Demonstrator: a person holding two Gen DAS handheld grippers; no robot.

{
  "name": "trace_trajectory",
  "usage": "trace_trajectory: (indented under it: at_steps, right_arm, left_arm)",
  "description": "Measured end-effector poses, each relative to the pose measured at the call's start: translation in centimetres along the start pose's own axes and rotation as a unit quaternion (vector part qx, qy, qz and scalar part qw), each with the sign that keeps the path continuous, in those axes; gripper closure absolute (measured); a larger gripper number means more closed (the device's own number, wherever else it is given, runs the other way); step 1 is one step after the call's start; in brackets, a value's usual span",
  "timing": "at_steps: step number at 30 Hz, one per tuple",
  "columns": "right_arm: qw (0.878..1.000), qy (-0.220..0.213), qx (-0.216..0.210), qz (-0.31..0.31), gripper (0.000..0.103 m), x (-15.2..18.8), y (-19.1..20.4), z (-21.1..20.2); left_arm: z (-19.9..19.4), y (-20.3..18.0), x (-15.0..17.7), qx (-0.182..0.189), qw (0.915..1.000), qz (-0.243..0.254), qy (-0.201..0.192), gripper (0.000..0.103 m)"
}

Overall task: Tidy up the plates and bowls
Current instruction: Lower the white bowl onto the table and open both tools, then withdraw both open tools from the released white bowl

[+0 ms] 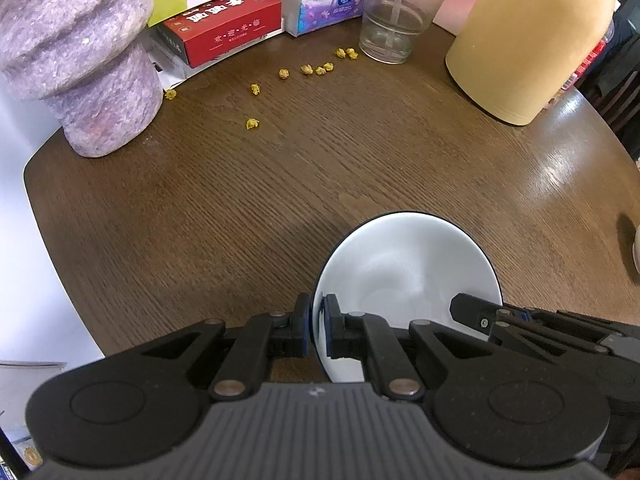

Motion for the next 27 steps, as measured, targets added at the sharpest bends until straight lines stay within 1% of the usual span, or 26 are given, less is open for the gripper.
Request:
trace_trajectory:
  at_steps: [3,5,6,7,8,9,11,13,15,17,18,20,21,23,24,26,27]
  right_arm:
    - [1.000,0.001,-0.010,-0.001,0.091,-0.2,0.1,-0.1]
    - [1.000,0.002,-0.005,-0.002,0.081,-0.3,0.1,-0.1]
    - [1.000,0.001,-0.004,-0.005,0.078,-0.3,0.2,-0.1]
    - [1.000,0.000,-0.001,-0.005,0.072,-0.3,0.2,-0.2]
    - [1.000,-0.001,0.001,-0.005,0.066,-0.4,0.1,-0.3]
    - [1.000,-0.003,0.003,-0.003,0.066,-0.4,0.1,-0.4]
    - [1.000,-0.005,0.002,0.002,0.061,-0.5,-0.2,-0.7]
    - [1.000,-0.007,0.005,0.011,0.058,-0.6,-0.7,-0.9]
    - [1.000,-0.011,0.007,0.017,0.052,-0.7,-1.2,-1.3]
    - [0.999,-0.018,0.010,0.025,0.043,-0.8,-1.7,-1.8]
    - [0.999,-0.020,0.011,0.028,0.040,-0.8,-2.0,-2.0]
    - [0.999,-0.024,0.015,0.034,0.031,-0.8,-2.4,-2.4]
    - [0.999,-0.028,0.018,0.038,0.029,-0.8,-2.7,-2.5]
    - [0.998,-0.033,0.023,0.049,0.019,-0.7,-3.3,-3.0]
    - [0.998,-0.034,0.023,0.053,0.017,-0.6,-3.6,-3.2]
    - [0.997,-0.034,0.026,0.061,0.006,-0.5,-4.1,-3.6]
    - [0.997,-0.034,0.030,0.065,0.004,-0.4,-4.4,-3.7]
  left_arm:
    - [0.1,0.1,-0.1,0.000,1.0000,0.001,0.002,0.095]
    - [-0.1,0.1,-0.2,0.000,1.0000,0.001,-0.002,0.091]
    - [-0.3,0.1,-0.2,-0.001,1.0000,0.001,-0.005,0.080]
    - [-0.5,0.0,-0.3,-0.001,1.0000,0.003,-0.009,0.063]
    - [-0.7,0.0,-0.3,-0.005,0.9999,0.004,-0.014,0.056]
    - [-0.9,0.0,-0.4,-0.012,0.9997,0.006,-0.020,0.053]
    - [-1.2,-0.1,-0.5,-0.014,0.9996,0.008,-0.022,0.048]
    - [-1.6,-0.1,-0.7,-0.017,0.9994,0.011,-0.028,0.033]
    - [-2.0,-0.1,-0.8,-0.017,0.9992,0.013,-0.035,0.028]
    - [-2.4,-0.1,-0.9,-0.016,0.9989,0.013,-0.041,0.021]
    - [-2.5,-0.2,-1.0,-0.015,0.9988,0.014,-0.043,0.018]
    - [-2.8,-0.2,-1.1,-0.014,0.9986,0.014,-0.048,0.013]
    - [-3.0,-0.2,-1.2,-0.015,0.9985,0.014,-0.051,0.010]
    - [-3.4,-0.3,-1.3,-0.017,0.9981,0.013,-0.058,0.005]
    - [-3.5,-0.3,-1.3,-0.017,0.9979,0.012,-0.061,0.000]
    - [-3.8,-0.3,-1.4,-0.015,0.9977,0.007,-0.066,0.000]
    - [-3.9,-0.4,-1.4,-0.015,0.9976,0.007,-0.067,0.000]
Point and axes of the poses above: each gripper's, at about its wrist camera, not at the fingertips, and z roughly the way its jaws point, y to its left, x to its underside, the point moved 5 cm from there along z, roughly the way its jaws point, and after that the axes turned 4 degrees about -z, right-handed, at the moved point
